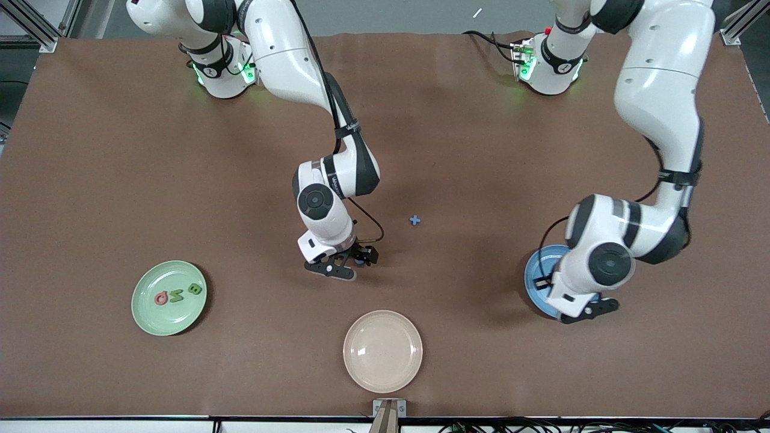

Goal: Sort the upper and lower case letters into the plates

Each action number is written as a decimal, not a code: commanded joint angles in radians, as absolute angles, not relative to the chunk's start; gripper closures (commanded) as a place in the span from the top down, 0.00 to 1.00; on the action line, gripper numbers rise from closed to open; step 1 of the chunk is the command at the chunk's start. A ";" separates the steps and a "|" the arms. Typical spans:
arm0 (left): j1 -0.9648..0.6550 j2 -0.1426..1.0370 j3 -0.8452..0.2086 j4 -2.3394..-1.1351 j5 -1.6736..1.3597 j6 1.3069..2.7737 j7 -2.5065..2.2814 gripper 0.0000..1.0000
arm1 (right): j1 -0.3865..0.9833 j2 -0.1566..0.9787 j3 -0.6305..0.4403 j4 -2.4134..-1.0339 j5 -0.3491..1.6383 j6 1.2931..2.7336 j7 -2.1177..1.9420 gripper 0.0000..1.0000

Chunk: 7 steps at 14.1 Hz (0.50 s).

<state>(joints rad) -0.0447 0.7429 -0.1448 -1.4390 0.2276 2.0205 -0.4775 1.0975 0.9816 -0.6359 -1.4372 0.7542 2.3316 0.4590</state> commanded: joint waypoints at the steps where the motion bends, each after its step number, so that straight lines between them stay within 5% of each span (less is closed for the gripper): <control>1: 0.021 0.723 -0.160 -1.492 0.219 2.014 -0.312 0.10 | 1.121 0.988 -0.646 -1.450 0.721 2.358 0.472 0.97; 4: 0.038 0.716 -0.161 -1.505 0.218 2.028 -0.301 0.48 | 1.141 1.009 -0.646 -1.448 0.680 2.384 0.471 0.87; 5: 0.035 0.713 -0.163 -1.505 0.216 2.025 -0.304 0.67 | 1.141 1.009 -0.646 -1.448 0.678 2.382 0.468 0.83; 6: 0.035 0.701 -0.166 -1.508 0.216 2.019 -0.299 0.99 | 1.143 1.009 -0.646 -1.448 0.677 2.382 0.466 0.80; 7: 0.035 0.693 -0.185 -1.506 0.215 2.014 -0.314 1.00 | 1.143 1.009 -0.646 -1.448 0.666 2.382 0.468 0.76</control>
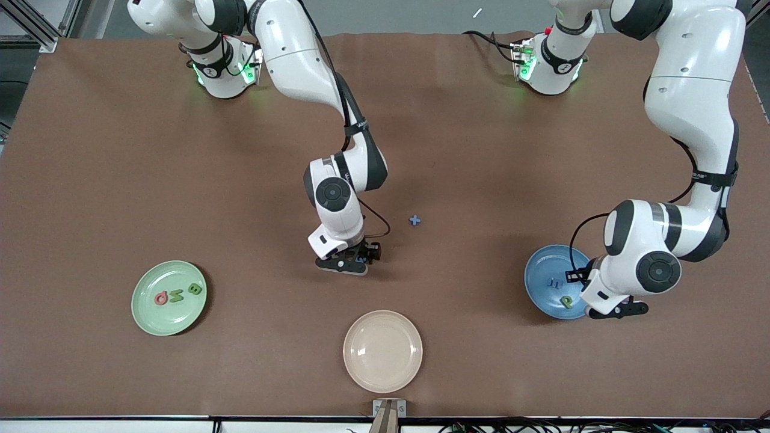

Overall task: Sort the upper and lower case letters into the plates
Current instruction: 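Grasp the x with the left gripper while the right gripper places the G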

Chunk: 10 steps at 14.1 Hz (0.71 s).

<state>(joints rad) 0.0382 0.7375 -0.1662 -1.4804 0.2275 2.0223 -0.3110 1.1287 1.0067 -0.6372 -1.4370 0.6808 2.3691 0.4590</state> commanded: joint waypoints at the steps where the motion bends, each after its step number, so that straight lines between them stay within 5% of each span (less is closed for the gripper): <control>1: 0.037 0.689 -0.198 -1.505 0.212 2.008 -0.339 1.00 | 1.141 1.009 -0.646 -1.448 0.652 2.382 0.468 0.73; 6: 0.026 0.676 -0.357 -1.506 0.202 1.987 -0.641 1.00 | 1.140 1.009 -0.637 -1.447 0.632 2.381 0.465 0.36; 10: -0.067 0.676 -0.380 -1.497 0.206 1.994 -0.817 1.00 | 1.123 1.002 -0.638 -1.447 0.632 2.365 0.459 0.06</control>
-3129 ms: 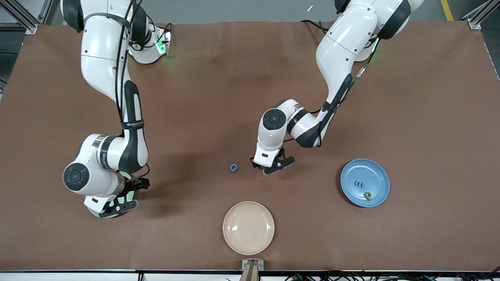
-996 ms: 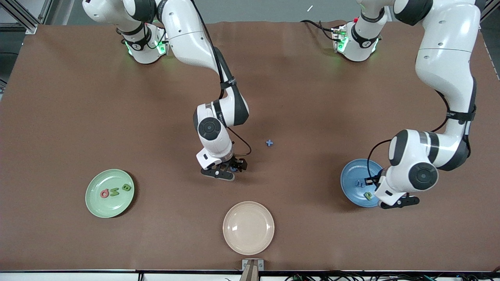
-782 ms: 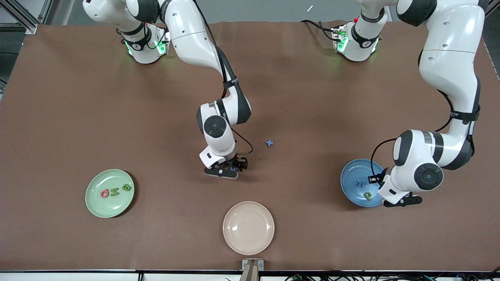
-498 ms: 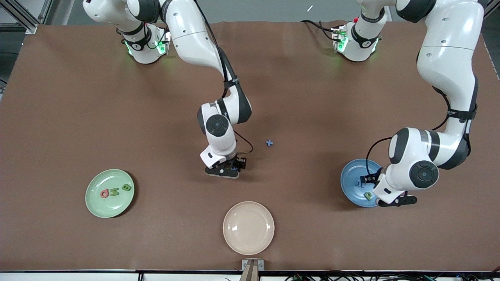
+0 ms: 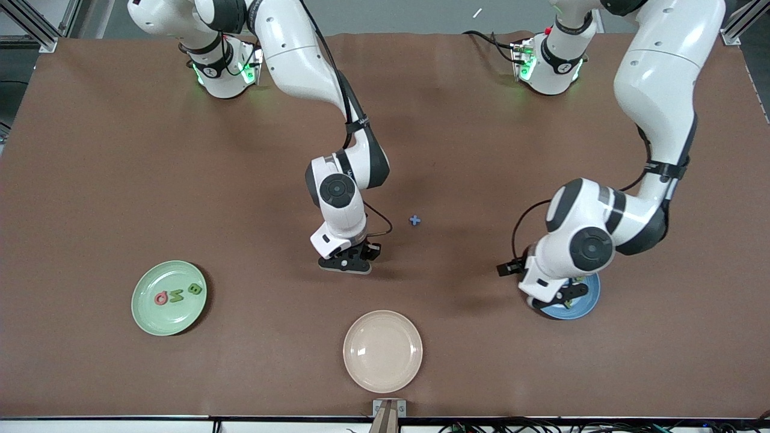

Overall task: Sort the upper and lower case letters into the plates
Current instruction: 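Grasp the x with the left gripper while the right gripper places the G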

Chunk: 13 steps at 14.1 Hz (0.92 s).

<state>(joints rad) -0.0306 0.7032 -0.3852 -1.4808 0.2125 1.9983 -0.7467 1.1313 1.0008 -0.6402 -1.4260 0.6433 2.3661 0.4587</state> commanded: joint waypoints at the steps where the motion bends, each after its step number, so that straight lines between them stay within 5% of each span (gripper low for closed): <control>1: -0.083 0.676 -0.380 -1.496 0.213 1.994 -0.856 1.00 | 1.102 0.988 -0.638 -1.445 0.632 2.347 0.457 0.03; 13: -0.231 0.725 -0.410 -1.480 0.216 2.190 -1.211 1.00 | 0.942 0.902 -0.825 -1.447 0.637 2.080 -0.108 0.02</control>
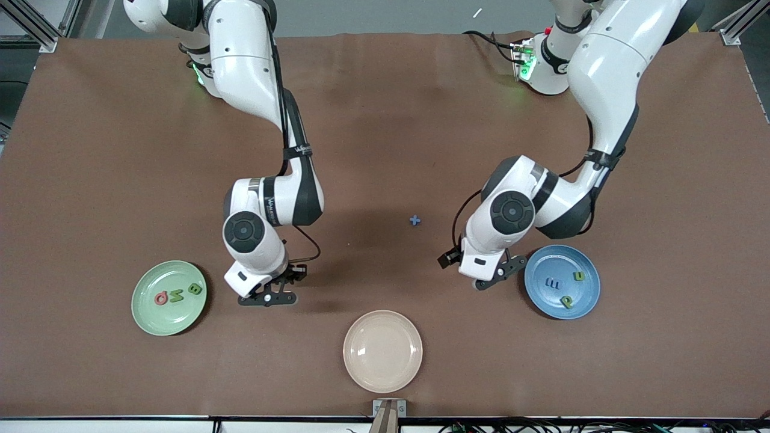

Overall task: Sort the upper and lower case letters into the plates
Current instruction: 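Grasp the x with the left gripper while the right gripper places the G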

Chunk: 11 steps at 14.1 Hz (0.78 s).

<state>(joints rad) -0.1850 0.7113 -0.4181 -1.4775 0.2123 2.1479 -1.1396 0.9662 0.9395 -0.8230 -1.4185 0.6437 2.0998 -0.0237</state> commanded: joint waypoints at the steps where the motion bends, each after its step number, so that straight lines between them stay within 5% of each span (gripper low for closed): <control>1: -0.259 0.741 -0.405 -1.476 0.215 2.206 -1.233 1.00 | 0.919 0.902 -0.836 -1.447 0.638 2.041 -0.176 0.02; 11: -0.419 0.767 -0.341 -1.561 0.327 2.237 -1.517 0.87 | 0.611 0.908 -0.825 -1.445 0.649 2.031 -0.808 0.03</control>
